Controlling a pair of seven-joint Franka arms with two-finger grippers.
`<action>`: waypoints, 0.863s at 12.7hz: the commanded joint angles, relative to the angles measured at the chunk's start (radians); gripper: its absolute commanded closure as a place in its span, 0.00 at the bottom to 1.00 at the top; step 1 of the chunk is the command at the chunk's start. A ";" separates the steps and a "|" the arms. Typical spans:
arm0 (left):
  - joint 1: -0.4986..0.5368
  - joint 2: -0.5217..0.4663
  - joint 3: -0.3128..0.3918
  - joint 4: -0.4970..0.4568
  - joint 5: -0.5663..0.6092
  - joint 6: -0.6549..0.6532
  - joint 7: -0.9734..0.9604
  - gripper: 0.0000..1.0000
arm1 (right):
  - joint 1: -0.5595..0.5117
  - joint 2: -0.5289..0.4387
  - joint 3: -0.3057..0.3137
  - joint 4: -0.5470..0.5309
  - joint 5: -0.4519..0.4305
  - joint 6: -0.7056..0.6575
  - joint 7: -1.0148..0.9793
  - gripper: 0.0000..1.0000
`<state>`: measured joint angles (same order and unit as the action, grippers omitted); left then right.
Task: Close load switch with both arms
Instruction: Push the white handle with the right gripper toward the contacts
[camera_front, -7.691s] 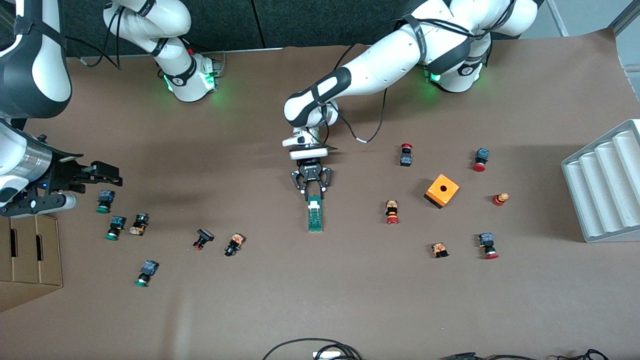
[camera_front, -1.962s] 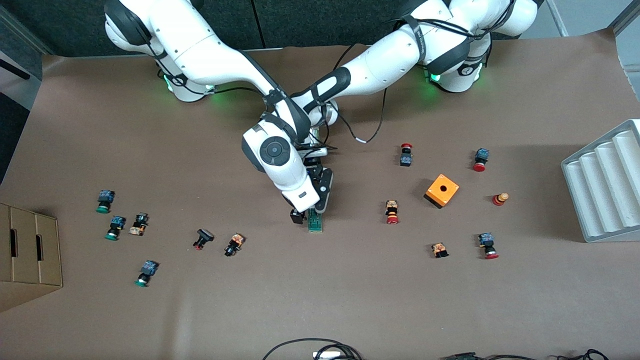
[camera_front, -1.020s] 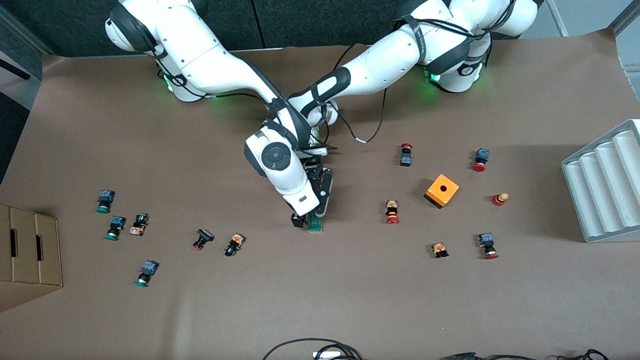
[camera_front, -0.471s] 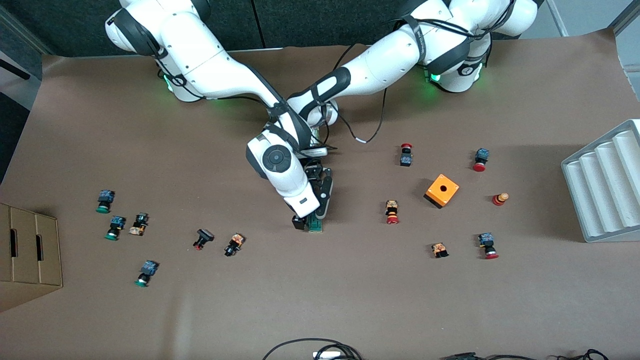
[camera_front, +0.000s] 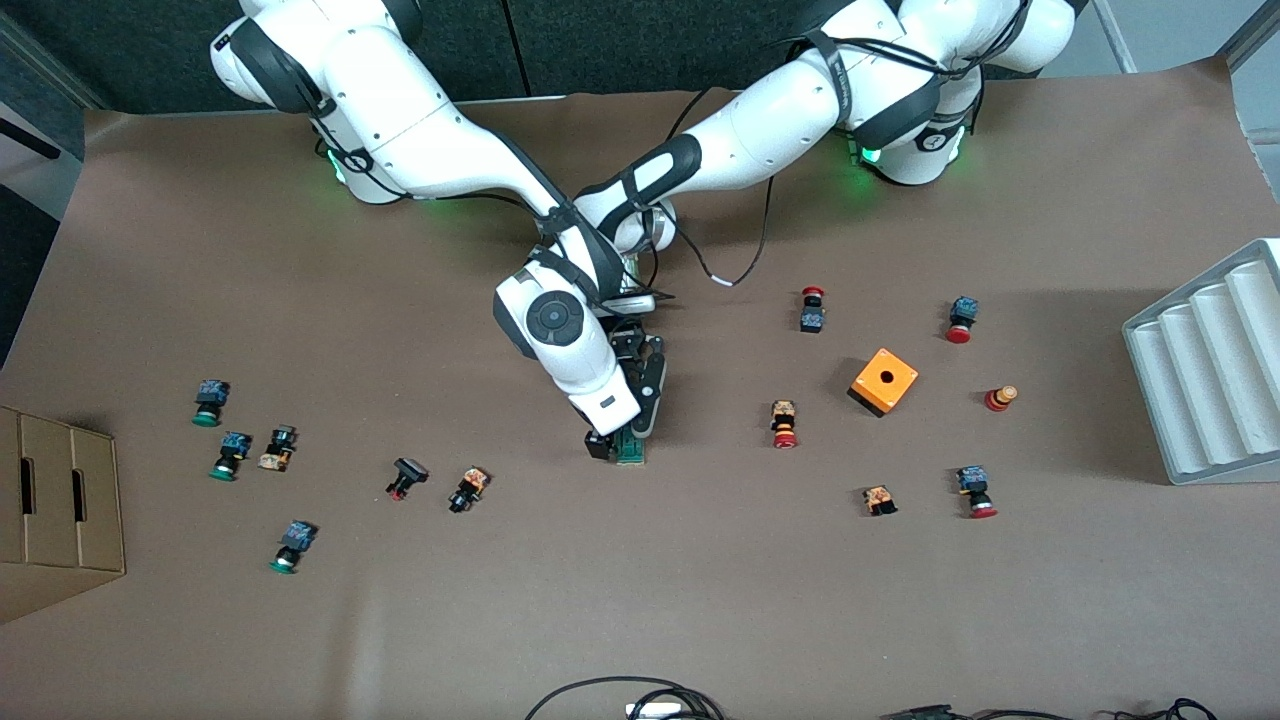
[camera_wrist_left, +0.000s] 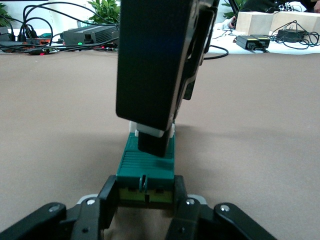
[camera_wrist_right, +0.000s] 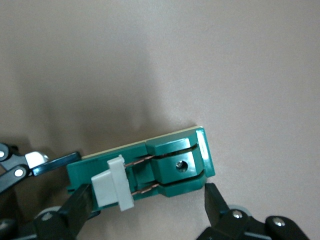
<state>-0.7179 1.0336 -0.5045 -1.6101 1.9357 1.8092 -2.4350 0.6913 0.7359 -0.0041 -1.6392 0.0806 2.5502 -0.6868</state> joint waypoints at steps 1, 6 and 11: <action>-0.015 0.019 0.007 0.019 0.015 -0.013 0.017 0.73 | 0.011 0.025 -0.008 0.028 0.018 0.025 0.000 0.00; -0.015 0.019 0.007 0.018 0.015 -0.013 0.017 0.73 | 0.011 0.030 -0.008 0.035 0.018 0.036 0.000 0.01; -0.015 0.019 0.007 0.018 0.015 -0.013 0.017 0.73 | 0.013 0.034 -0.008 0.035 0.016 0.048 -0.002 0.04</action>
<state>-0.7179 1.0337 -0.5044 -1.6101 1.9360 1.8090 -2.4346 0.6942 0.7397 -0.0040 -1.6362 0.0806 2.5681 -0.6867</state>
